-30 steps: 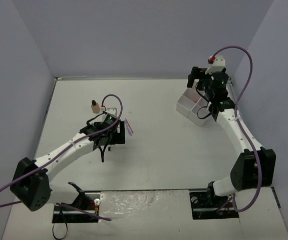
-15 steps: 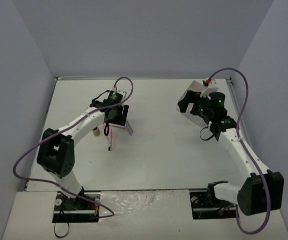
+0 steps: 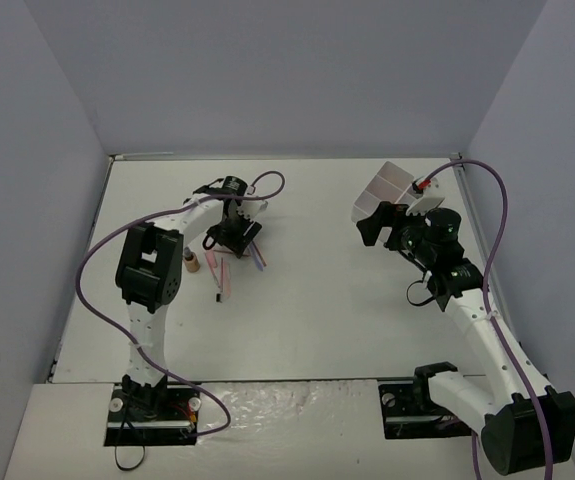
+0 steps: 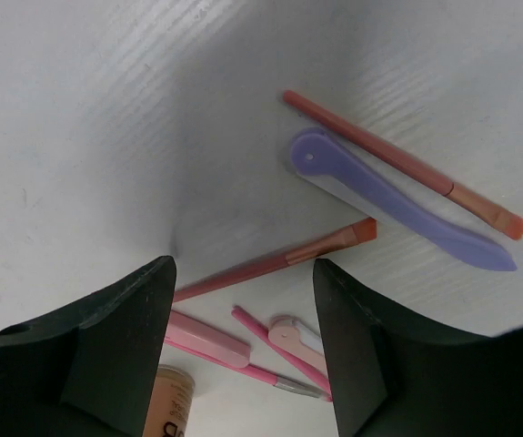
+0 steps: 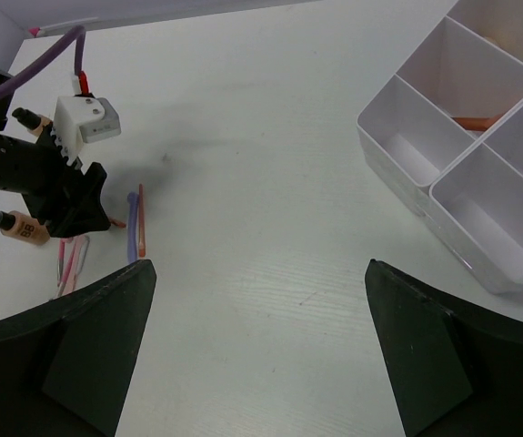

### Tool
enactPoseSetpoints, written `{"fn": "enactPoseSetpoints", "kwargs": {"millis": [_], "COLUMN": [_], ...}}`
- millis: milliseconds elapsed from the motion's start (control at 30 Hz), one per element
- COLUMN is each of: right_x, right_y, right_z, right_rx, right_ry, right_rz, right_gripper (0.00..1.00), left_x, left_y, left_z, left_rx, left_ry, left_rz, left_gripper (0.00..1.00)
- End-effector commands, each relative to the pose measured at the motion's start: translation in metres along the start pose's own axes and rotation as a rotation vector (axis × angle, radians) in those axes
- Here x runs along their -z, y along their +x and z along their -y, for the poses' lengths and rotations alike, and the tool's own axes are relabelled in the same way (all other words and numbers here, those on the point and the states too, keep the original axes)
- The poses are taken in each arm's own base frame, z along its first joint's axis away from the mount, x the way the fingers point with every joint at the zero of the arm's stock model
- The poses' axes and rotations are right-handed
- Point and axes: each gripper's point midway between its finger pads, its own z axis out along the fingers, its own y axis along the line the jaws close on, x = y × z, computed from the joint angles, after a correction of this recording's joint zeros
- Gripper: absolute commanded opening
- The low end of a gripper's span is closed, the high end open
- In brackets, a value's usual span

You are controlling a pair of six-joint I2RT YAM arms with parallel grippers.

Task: Organize the makeup

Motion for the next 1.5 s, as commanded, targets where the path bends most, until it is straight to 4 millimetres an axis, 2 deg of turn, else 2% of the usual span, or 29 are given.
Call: {"fn": "enactPoseSetpoints", "kwargs": {"millis": [0, 67, 133, 400, 533, 833, 933, 1133, 1200, 1467], "right_x": [0.003, 0.003, 0.003, 0.002, 0.003, 0.005, 0.005, 0.005, 0.004, -0.001], "right_y": [-0.015, -0.014, -0.013, -0.011, -0.010, -0.009, -0.010, -0.014, -0.015, -0.021], "right_z": [-0.012, -0.012, -0.011, -0.010, -0.010, -0.011, -0.013, -0.021, -0.023, -0.050], "right_rx": [0.018, 0.018, 0.019, 0.008, 0.010, 0.011, 0.012, 0.022, 0.021, 0.022], "right_ry": [-0.057, -0.054, -0.051, -0.049, -0.048, -0.051, -0.061, -0.092, -0.103, -0.190], "right_rz": [0.055, 0.055, 0.053, 0.047, 0.047, 0.049, 0.049, 0.048, 0.044, 0.022], "right_gripper": [0.97, 0.97, 0.97, 0.98, 0.98, 0.98, 0.98, 0.98, 0.98, 0.99], "left_x": [0.011, 0.005, 0.001, -0.015, -0.018, -0.015, -0.008, 0.023, 0.028, 0.068], "left_y": [-0.009, -0.006, -0.003, 0.009, 0.003, -0.020, -0.028, -0.046, -0.048, -0.066], "left_z": [-0.006, -0.002, 0.003, 0.033, 0.045, 0.068, 0.068, 0.065, 0.064, 0.057], "left_rx": [-0.054, -0.050, -0.035, -0.009, -0.003, -0.050, -0.046, -0.016, -0.002, 0.042], "left_ry": [0.021, 0.041, 0.062, 0.162, 0.192, 0.210, 0.204, 0.166, 0.157, 0.097], "left_rz": [0.013, 0.002, -0.002, -0.029, -0.014, 0.048, 0.079, 0.192, 0.217, 0.372], "left_gripper": [0.57, 0.54, 0.44, 0.23, 0.13, 0.02, 0.00, 0.00, 0.00, 0.00]}}
